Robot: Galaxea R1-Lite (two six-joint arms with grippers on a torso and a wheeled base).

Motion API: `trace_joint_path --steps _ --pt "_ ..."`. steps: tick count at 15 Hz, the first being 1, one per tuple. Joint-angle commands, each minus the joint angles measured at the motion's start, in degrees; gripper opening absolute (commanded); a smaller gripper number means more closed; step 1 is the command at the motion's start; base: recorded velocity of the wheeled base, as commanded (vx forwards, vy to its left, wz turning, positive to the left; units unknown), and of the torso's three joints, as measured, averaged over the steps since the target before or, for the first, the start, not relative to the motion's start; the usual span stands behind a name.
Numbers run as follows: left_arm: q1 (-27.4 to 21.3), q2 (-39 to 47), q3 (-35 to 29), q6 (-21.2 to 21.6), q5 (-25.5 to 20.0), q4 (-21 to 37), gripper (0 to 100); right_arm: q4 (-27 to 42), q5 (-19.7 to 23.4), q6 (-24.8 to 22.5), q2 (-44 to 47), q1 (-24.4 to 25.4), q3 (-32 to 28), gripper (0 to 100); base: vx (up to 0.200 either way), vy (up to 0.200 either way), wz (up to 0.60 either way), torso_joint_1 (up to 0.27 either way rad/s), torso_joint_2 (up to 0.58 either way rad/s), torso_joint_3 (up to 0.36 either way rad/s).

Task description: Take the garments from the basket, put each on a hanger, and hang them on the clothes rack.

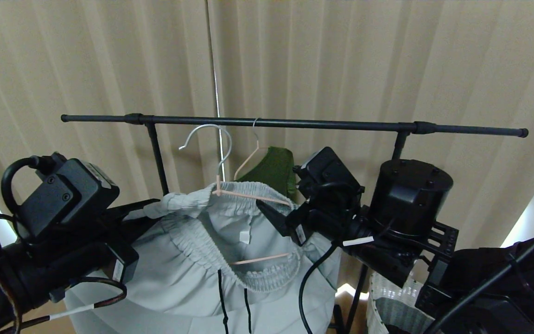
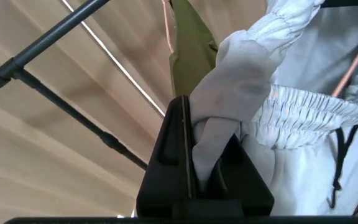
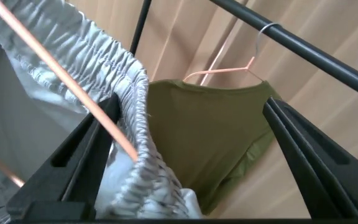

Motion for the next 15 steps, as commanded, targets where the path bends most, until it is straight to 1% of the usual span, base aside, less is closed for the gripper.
trace_joint_path --steps 1,10,11,15 --pt "-0.05 -0.13 0.79 0.03 0.0 -0.06 0 0.0 -0.02 0.06 0.13 0.08 0.05 0 0.0 0.0 0.0 0.0 0.0 0.0" --pt "-0.05 -1.1 1.14 0.03 0.0 -0.06 0 -0.09 -0.1 0.06 -0.48 0.17 0.57 0 0.0 0.0 0.0 0.0 0.0 0.0" --pt "-0.05 -1.45 1.23 0.03 -0.09 0.03 100 -0.53 -0.19 0.06 -0.48 0.17 0.66 0 0.0 0.0 0.0 0.0 0.0 0.0" --pt "-0.05 -3.56 2.73 0.03 -0.18 -0.06 100 -2.91 -0.45 0.06 -1.18 -0.18 2.42 0 0.0 0.0 0.0 0.0 0.0 0.0"
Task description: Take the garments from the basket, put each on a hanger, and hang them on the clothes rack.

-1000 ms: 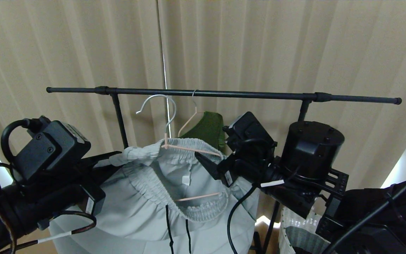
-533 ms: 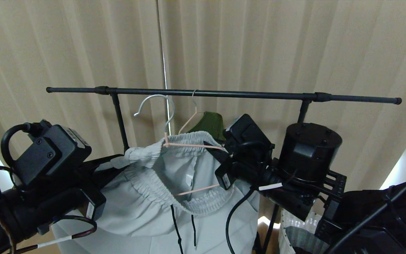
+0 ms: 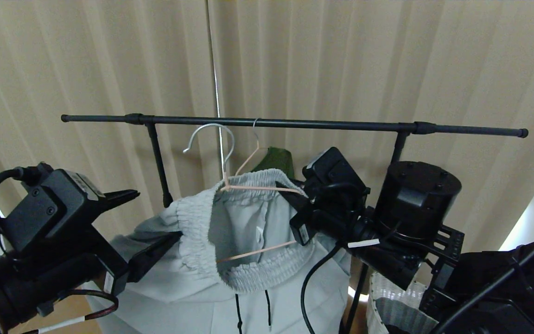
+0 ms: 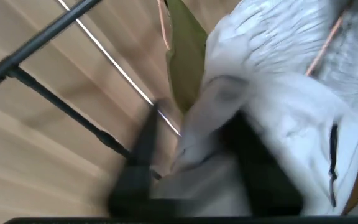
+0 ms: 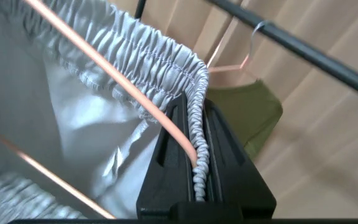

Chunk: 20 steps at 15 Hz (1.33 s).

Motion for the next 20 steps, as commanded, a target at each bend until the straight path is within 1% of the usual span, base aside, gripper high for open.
trace_joint_path --steps 1,5,9,10,13,17,18,20 --pt "0.17 -2.74 1.19 -0.3 -0.13 0.02 100 -0.39 0.14 -0.08 -1.13 -1.0 0.78 0 0.0 0.0 0.0 0.0 0.0 0.0" --pt "0.87 -8.01 4.7 -3.72 -0.13 0.02 100 0.05 0.14 -0.08 -4.38 -5.04 0.86 0 0.0 0.0 0.0 0.0 0.0 0.0" --pt "4.83 -9.59 7.43 -7.15 -0.13 0.02 100 0.31 0.14 -0.08 -9.04 -7.5 2.18 0 0.0 0.0 0.0 0.0 0.0 0.0" --pt "6.15 -9.77 9.1 -8.03 -0.13 0.02 100 0.4 0.14 -0.08 -10.8 -8.03 2.8 0 0.0 0.0 0.0 0.0 0.0 0.0" --pt "7.73 -9.07 12.26 -9.26 -0.13 0.02 100 0.4 0.58 0.01 -13.78 -8.29 3.15 0 0.0 0.0 0.0 0.0 0.0 0.0" --pt "7.29 -5.29 12.35 -9.44 -0.13 -0.07 100 0.13 0.93 0.18 -15.8 -7.68 4.03 0 0.0 0.0 0.0 0.0 0.0 0.0" --pt "7.2 -4.32 12.17 -9.61 -0.13 -0.07 100 0.13 0.85 0.18 -16.24 -6.8 4.12 0 0.0 0.0 0.0 0.0 0.0 0.0" --pt "7.2 -4.23 12.0 -9.61 -0.22 -0.07 100 0.22 0.85 0.18 -16.42 -6.62 4.56 0 0.0 0.0 0.0 0.0 0.0 0.0"
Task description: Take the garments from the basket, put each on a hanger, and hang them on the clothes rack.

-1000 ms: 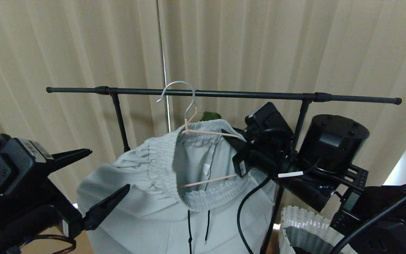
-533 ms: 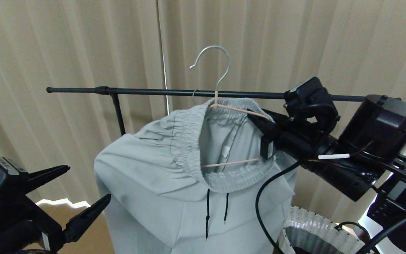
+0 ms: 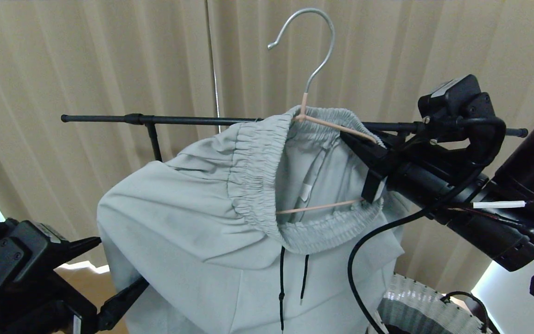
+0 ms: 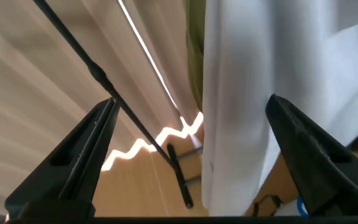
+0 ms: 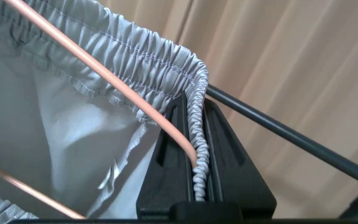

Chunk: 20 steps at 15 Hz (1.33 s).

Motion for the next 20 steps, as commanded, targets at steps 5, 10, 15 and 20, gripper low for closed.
trace_joint_path --steps 5,10,15,20 --pt "-0.02 1.76 -0.11 0.12 -3.39 -2.49 0 0.0 -0.03 -0.04 -0.9 0.82 0.73 0 0.0 0.0 0.0 0.0 0.0 0.0" --pt "8.6 2.11 2.27 2.32 -3.21 -2.41 0 -0.44 -0.3 -0.04 -0.9 -3.57 2.49 0 0.0 0.0 0.0 0.0 0.0 0.0" --pt "17.04 1.76 5.25 11.72 -3.21 -2.49 0 -0.61 -0.38 0.05 -1.6 -5.68 4.6 0 0.0 0.0 0.0 0.0 0.0 0.0" --pt "16.16 1.32 5.08 11.1 -3.57 -2.49 100 -0.61 -0.47 0.05 -1.6 -5.68 4.69 0 0.0 0.0 0.0 0.0 0.0 0.0"
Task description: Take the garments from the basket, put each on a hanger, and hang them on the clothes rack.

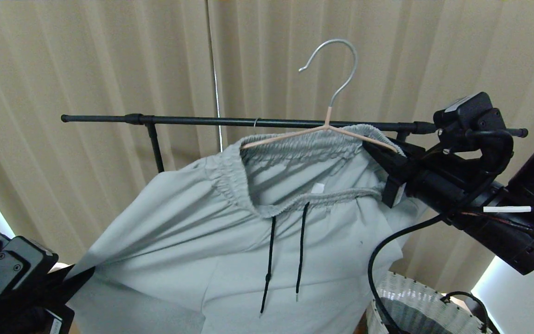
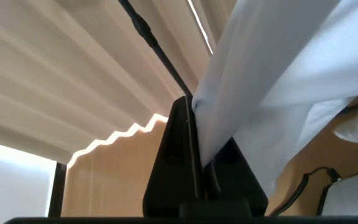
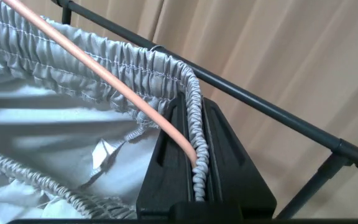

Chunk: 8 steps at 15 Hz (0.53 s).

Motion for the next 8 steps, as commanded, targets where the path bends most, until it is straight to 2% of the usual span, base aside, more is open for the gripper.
trace_joint_path --steps 1,3,5,8 --pt "-1.14 -0.58 -0.03 -0.94 -0.14 -0.09 100 0.07 -0.04 -0.06 0.12 0.03 0.17 0 0.0 0.0 0.0 0.0 0.0 0.0" --pt "-4.3 -2.16 -0.21 -6.83 -1.2 -0.27 100 0.07 -0.74 0.03 -0.41 -0.76 1.84 0 0.0 0.0 0.0 0.0 0.0 0.0" --pt "-6.5 -5.15 -1.0 -13.6 -4.45 -1.15 100 0.07 -2.06 0.03 -1.64 -4.01 5.18 0 0.0 0.0 0.0 0.0 0.0 0.0" --pt "-6.5 -8.31 -1.88 -16.67 -5.24 -1.32 100 0.6 -2.5 -0.15 -4.19 -12.09 10.1 0 0.0 0.0 0.0 0.0 0.0 0.0"
